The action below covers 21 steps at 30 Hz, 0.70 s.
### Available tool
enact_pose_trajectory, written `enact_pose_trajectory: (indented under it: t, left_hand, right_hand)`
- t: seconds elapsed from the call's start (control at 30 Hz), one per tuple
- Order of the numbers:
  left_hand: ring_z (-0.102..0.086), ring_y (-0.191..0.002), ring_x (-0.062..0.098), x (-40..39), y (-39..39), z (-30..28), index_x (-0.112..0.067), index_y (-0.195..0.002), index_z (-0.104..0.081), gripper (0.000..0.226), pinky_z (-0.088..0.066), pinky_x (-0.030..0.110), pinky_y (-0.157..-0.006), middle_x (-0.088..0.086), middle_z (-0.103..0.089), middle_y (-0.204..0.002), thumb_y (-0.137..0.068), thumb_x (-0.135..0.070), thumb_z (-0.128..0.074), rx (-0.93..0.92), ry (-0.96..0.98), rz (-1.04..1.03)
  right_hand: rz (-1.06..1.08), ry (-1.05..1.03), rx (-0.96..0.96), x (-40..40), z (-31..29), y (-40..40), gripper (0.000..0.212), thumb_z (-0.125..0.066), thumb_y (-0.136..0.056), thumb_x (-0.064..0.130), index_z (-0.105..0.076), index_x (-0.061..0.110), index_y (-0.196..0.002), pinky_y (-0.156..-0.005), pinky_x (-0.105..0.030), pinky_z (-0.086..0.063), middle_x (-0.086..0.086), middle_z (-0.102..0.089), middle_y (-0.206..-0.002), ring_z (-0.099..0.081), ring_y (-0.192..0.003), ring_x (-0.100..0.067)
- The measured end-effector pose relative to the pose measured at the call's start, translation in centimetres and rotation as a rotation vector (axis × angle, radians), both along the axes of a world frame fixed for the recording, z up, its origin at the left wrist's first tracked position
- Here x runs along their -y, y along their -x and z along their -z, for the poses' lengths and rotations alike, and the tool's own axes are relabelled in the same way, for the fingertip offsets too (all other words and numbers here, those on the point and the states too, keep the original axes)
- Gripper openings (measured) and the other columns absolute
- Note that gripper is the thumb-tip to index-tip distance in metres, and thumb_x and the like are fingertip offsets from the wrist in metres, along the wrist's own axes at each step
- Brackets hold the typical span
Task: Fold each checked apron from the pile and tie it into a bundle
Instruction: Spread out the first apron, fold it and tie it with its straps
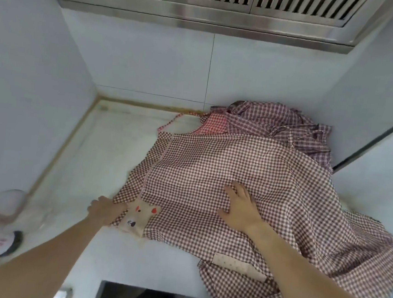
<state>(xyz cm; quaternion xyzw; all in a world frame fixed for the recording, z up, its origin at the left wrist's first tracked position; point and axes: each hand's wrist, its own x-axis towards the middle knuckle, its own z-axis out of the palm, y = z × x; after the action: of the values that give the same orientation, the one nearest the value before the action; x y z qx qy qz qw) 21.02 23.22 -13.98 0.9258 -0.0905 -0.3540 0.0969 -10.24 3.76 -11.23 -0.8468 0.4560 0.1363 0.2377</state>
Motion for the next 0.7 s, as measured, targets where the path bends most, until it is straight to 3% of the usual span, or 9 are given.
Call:
enact_pose_trajectory:
  t: [0.1,0.17,0.2,0.27,0.33,0.43,0.53,0.6,0.7]
  left_hand:
    - [-0.066,-0.098,0.031,-2.3,-0.4,0.0,-0.001,-0.123,-0.059,0.070,-0.054,0.035,-0.073,0.016,-0.068,-0.113,-0.070,-0.040,-0.084,-0.275,0.225,-0.054]
    - [-0.068,-0.096,0.031,-3.3,-0.3,-0.3,-0.006,-0.114,-0.065,0.070,-0.054,0.036,-0.076,0.012,-0.073,-0.105,-0.058,-0.039,-0.090,-0.380,0.250,-0.023]
    - [-0.069,-0.096,0.032,-3.8,-0.1,-0.5,-0.007,-0.109,-0.068,0.069,-0.054,0.039,-0.079,0.011,-0.074,-0.102,-0.053,-0.040,-0.092,-0.388,0.251,0.004]
    - [-0.070,-0.092,0.030,-4.2,0.6,-1.3,-0.007,-0.101,-0.070,0.049,-0.056,0.041,-0.083,0.012,-0.075,-0.099,-0.064,-0.030,-0.092,-0.369,0.298,0.028]
    - [-0.070,-0.086,0.026,-4.2,1.3,-1.7,-0.010,-0.098,-0.071,0.027,-0.058,0.035,-0.072,0.010,-0.074,-0.095,-0.077,-0.019,-0.084,-0.289,0.387,0.035]
    - [-0.069,-0.081,0.025,-3.9,1.9,-2.9,-0.010,-0.092,-0.072,0.016,-0.052,0.029,-0.062,0.006,-0.074,-0.087,-0.084,-0.023,-0.078,-0.198,0.523,0.033]
    - [-0.071,-0.089,0.031,-3.6,2.1,-3.9,-0.006,-0.099,-0.071,0.025,-0.056,0.039,-0.076,0.014,-0.075,-0.098,-0.081,-0.023,-0.079,-0.323,0.672,-0.158]
    - [-0.069,-0.090,0.028,-3.2,2.3,-4.7,-0.005,-0.109,-0.066,0.025,-0.056,0.039,-0.072,0.014,-0.072,-0.103,-0.087,-0.015,-0.072,-0.417,0.769,-0.343]
    - [-0.067,-0.081,0.023,-3.0,2.3,-5.3,-0.006,-0.113,-0.062,0.025,-0.056,0.030,-0.055,0.011,-0.070,-0.100,-0.088,-0.002,-0.065,-0.459,0.856,-0.467]
  right_hand:
    - [-0.002,-0.034,-0.030,0.0,1.0,-0.4,0.084,-0.056,-0.094,0.049,-0.009,0.023,-0.159,-0.122,-0.052,-0.003,-0.002,0.009,-0.166,0.009,-0.153,-0.025]
    - [0.021,0.007,-0.032,-0.2,1.7,-0.4,0.082,-0.055,-0.095,0.046,-0.011,0.021,-0.159,-0.121,-0.054,-0.004,-0.004,0.007,-0.166,0.008,-0.153,-0.026]
    - [0.032,0.059,-0.005,-0.7,2.1,-0.6,0.079,-0.056,-0.094,0.043,-0.016,0.018,-0.157,-0.121,-0.055,-0.007,-0.007,0.001,-0.165,0.003,-0.152,-0.029]
    - [0.055,0.218,0.138,-2.0,2.5,-0.6,0.066,-0.060,-0.092,0.036,-0.036,0.012,-0.148,-0.117,-0.057,-0.026,-0.014,-0.025,-0.155,-0.023,-0.144,-0.034]
    - [-0.017,0.334,0.375,-4.1,2.8,-0.6,0.049,-0.063,-0.089,0.035,-0.054,0.010,-0.130,-0.102,-0.049,-0.046,-0.008,-0.047,-0.130,-0.047,-0.121,-0.027]
    - [-0.291,0.293,0.551,-8.3,2.8,-0.3,0.042,-0.060,-0.086,0.044,-0.060,0.015,-0.117,-0.091,-0.034,-0.051,0.002,-0.051,-0.111,-0.052,-0.102,-0.016]
    - [-0.452,0.297,0.325,-11.3,3.7,0.7,0.065,-0.062,-0.072,0.062,-0.052,0.023,-0.123,-0.096,-0.036,-0.045,0.002,-0.048,-0.116,-0.049,-0.106,-0.018]
    - [-0.380,0.339,0.151,-12.1,4.6,1.1,0.075,-0.071,-0.062,0.061,-0.051,0.024,-0.124,-0.094,-0.044,-0.047,-0.002,-0.050,-0.118,-0.052,-0.107,-0.024]
    - [-0.154,0.323,0.071,-10.9,4.6,1.0,0.045,-0.069,-0.081,0.034,-0.057,0.019,-0.122,-0.101,-0.047,-0.042,-0.004,-0.055,-0.121,-0.055,-0.111,-0.026]
